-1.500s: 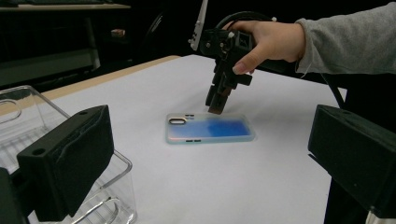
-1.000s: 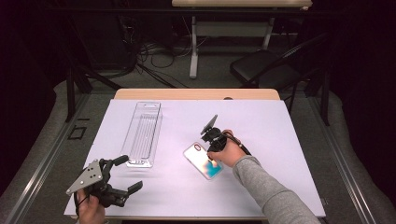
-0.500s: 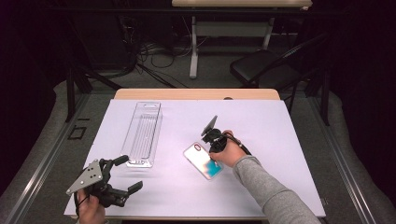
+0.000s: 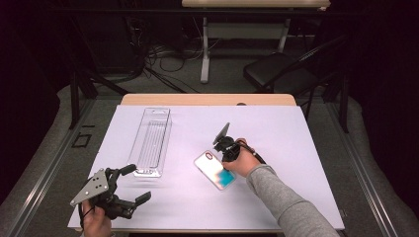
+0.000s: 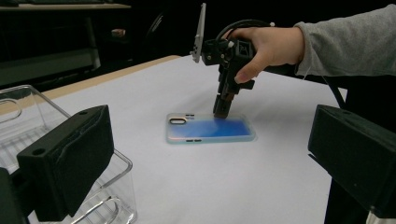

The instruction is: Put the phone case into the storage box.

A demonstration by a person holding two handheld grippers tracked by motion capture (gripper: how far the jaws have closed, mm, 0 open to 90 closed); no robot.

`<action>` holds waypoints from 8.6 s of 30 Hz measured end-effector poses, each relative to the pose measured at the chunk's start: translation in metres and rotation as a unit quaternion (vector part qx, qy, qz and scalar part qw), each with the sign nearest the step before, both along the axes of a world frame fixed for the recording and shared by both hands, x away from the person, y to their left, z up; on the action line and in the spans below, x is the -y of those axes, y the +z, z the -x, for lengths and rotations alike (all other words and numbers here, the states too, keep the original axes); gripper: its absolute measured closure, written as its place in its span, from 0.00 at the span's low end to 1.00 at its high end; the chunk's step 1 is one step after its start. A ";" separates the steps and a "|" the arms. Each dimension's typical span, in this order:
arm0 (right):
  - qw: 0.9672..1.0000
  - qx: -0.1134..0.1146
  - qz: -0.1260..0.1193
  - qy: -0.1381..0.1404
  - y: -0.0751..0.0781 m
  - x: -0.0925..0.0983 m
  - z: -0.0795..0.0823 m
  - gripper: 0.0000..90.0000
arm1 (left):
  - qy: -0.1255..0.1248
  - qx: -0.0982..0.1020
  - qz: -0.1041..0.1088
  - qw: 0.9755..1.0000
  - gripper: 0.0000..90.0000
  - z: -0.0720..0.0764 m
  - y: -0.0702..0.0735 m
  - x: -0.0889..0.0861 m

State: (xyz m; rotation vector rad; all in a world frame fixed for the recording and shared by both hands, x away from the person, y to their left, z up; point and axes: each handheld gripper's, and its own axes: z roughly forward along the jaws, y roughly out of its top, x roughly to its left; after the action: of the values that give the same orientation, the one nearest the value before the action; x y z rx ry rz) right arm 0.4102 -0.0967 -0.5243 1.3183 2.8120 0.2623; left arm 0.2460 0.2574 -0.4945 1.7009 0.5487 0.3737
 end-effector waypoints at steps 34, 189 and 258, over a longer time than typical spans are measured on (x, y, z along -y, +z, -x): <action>1.000 0.000 -0.001 0.000 0.000 0.000 0.000 0.97 | 0.001 0.000 -0.001 1.000 0.00 0.000 0.000 0.000; 0.936 0.298 -0.177 -0.067 0.050 0.022 0.071 0.98 | 0.034 -0.141 0.007 0.989 0.17 -0.067 0.012 0.109; 0.906 0.367 -0.201 -0.060 0.040 0.011 0.089 0.98 | 0.034 -0.280 0.092 0.955 0.65 -0.091 -0.003 0.128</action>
State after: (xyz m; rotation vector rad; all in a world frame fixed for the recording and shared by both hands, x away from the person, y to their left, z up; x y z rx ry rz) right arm 0.3215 -0.1081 -0.4838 1.1072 2.0835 1.1162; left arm 0.3370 0.1298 -0.4978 1.6017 1.0258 -0.1236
